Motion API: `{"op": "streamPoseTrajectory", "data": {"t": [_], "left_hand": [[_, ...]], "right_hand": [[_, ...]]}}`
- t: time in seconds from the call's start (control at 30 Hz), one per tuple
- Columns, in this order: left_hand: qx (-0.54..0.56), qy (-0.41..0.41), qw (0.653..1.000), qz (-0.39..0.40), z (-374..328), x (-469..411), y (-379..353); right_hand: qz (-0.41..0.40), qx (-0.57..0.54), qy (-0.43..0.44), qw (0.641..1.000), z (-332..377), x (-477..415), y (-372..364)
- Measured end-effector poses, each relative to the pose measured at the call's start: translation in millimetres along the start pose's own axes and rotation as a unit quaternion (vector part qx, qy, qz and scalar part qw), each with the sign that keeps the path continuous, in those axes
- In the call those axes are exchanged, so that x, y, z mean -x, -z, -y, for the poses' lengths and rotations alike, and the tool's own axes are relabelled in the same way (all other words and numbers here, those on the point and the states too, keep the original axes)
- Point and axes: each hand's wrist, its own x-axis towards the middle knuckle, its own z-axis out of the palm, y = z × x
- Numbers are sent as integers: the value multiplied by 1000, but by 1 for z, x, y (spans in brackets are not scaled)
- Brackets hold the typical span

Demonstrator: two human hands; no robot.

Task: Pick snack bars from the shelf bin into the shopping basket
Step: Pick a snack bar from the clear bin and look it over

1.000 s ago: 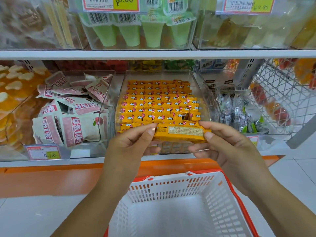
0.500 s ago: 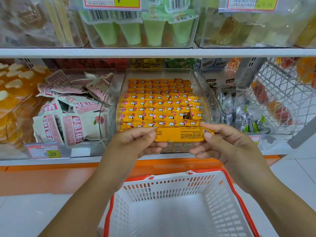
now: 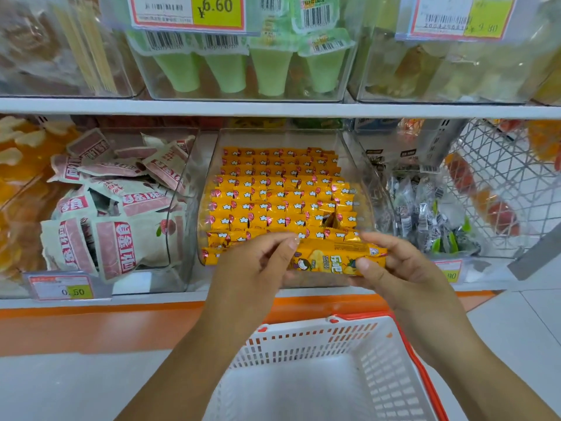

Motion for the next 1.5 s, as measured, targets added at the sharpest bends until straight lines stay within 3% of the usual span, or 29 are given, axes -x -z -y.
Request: {"op": "streamPoseTrajectory", "data": {"t": [0.13, 0.27, 0.37, 0.5, 0.6, 0.63, 0.73, 0.9, 1.03, 1.2, 1.27, 1.3, 1.4, 1.43, 1.5], "left_hand": [[-174, -97, 979, -51, 8, -25, -17], [-306, -163, 937, 41, 10, -56, -37], [-355, -177, 916, 55, 17, -63, -41], [-369, -197, 908, 20, 30, -59, -40], [-378, -198, 904, 25, 31, -56, -40], [-379, -198, 904, 28, 31, -56, -40], [-380, -201, 902, 31, 30, -55, -38], [-375, -212, 902, 39, 22, -55, -42], [-389, -236, 888, 66, 18, -57, -49], [-406, -224, 882, 77, 16, -58, -53], [-401, -206, 888, 94, 12, -57, -51], [-398, -197, 889, 109, 10, -57, -50], [-408, -171, 886, 139, 5, -57, -48], [-408, -166, 887, 140, 4, -57, -48], [-377, -155, 905, 124, 2, -55, -47]], "right_hand": [[-70, 113, 73, 988, 20, -30, 18], [-33, 305, 134, 942, 46, -76, 27], [33, 470, 135, 872, 63, -99, 23], [124, 569, 145, 800, 64, -117, 9], [205, 688, 190, 670, 45, -129, -9], [212, 708, 196, 644, 42, -132, -12], [189, 693, 206, 664, 47, -138, -8], [201, 752, 210, 591, 49, -136, -3], [171, 756, 198, 600, 60, -141, 9], [152, 824, 194, 510, 48, -144, -6], [133, 814, 215, 524, 44, -146, -6], [126, 785, 223, 563, 44, -145, -1], [77, 629, 230, 738, 53, -128, 19], [46, 585, 237, 774, 55, -118, 25], [-10, 533, 277, 799, 57, -93, 32]]}}
